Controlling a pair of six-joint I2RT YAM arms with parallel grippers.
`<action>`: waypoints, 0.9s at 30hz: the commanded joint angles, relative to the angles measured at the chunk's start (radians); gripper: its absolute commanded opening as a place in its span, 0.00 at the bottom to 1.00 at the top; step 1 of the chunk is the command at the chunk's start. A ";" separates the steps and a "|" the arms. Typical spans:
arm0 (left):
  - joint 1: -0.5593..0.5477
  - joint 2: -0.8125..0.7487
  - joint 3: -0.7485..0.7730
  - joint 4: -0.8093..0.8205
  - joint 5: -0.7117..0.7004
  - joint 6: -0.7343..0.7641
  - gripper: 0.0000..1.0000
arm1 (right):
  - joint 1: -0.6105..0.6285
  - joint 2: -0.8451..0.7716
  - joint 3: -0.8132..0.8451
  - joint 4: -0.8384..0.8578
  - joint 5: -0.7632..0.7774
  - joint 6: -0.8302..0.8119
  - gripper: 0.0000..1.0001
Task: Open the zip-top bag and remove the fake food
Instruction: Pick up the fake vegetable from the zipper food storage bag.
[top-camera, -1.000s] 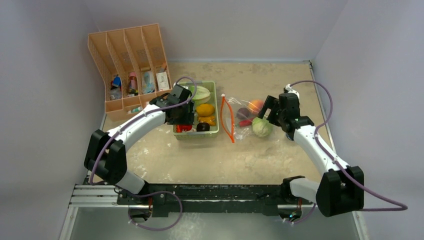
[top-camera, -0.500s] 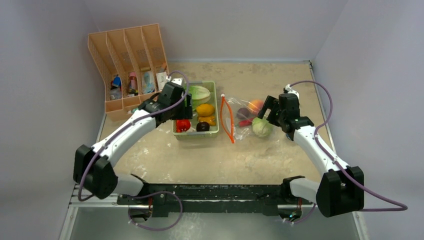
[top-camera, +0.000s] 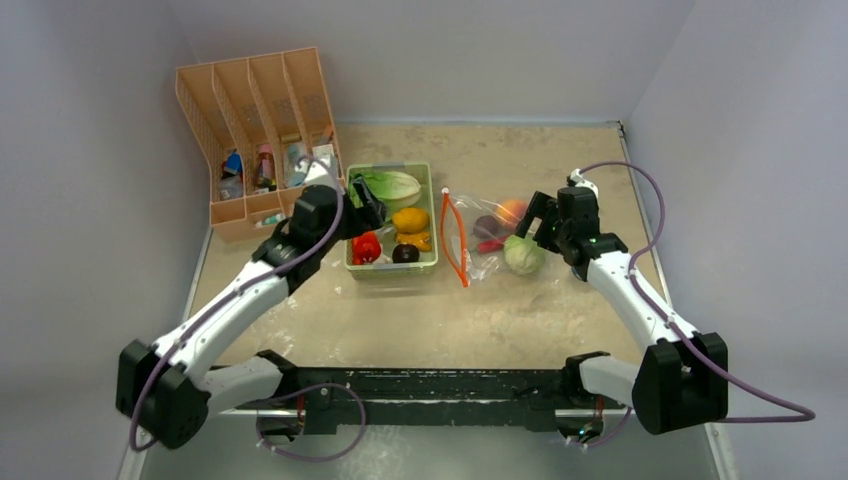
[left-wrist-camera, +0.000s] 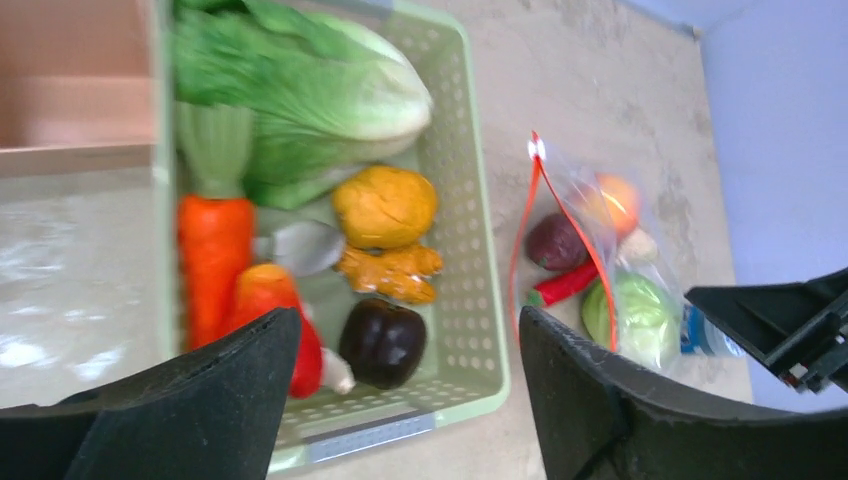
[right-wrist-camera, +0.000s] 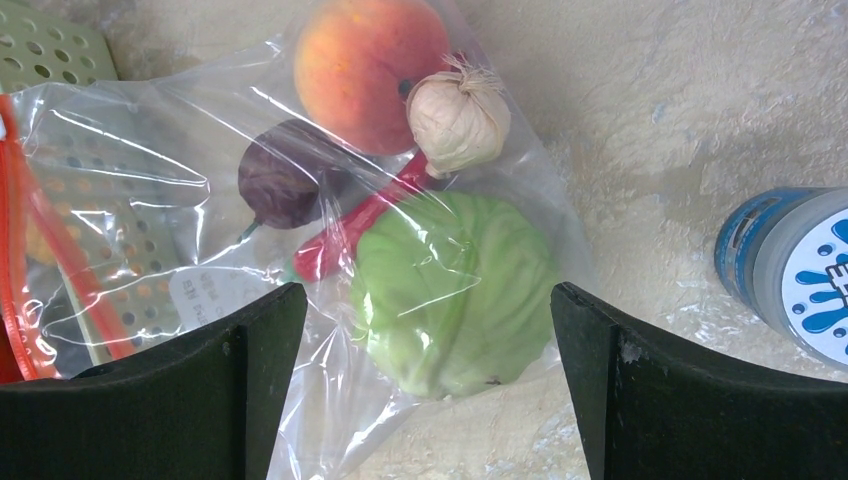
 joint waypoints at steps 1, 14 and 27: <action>0.000 0.226 0.158 0.028 0.272 -0.074 0.74 | -0.002 -0.007 -0.008 0.013 -0.006 0.012 0.95; -0.220 0.643 0.311 0.222 0.494 -0.198 0.48 | -0.002 0.033 -0.010 0.027 -0.054 -0.004 0.95; -0.235 0.611 0.285 0.197 0.323 -0.201 0.44 | -0.003 0.030 -0.021 0.020 -0.037 -0.013 0.96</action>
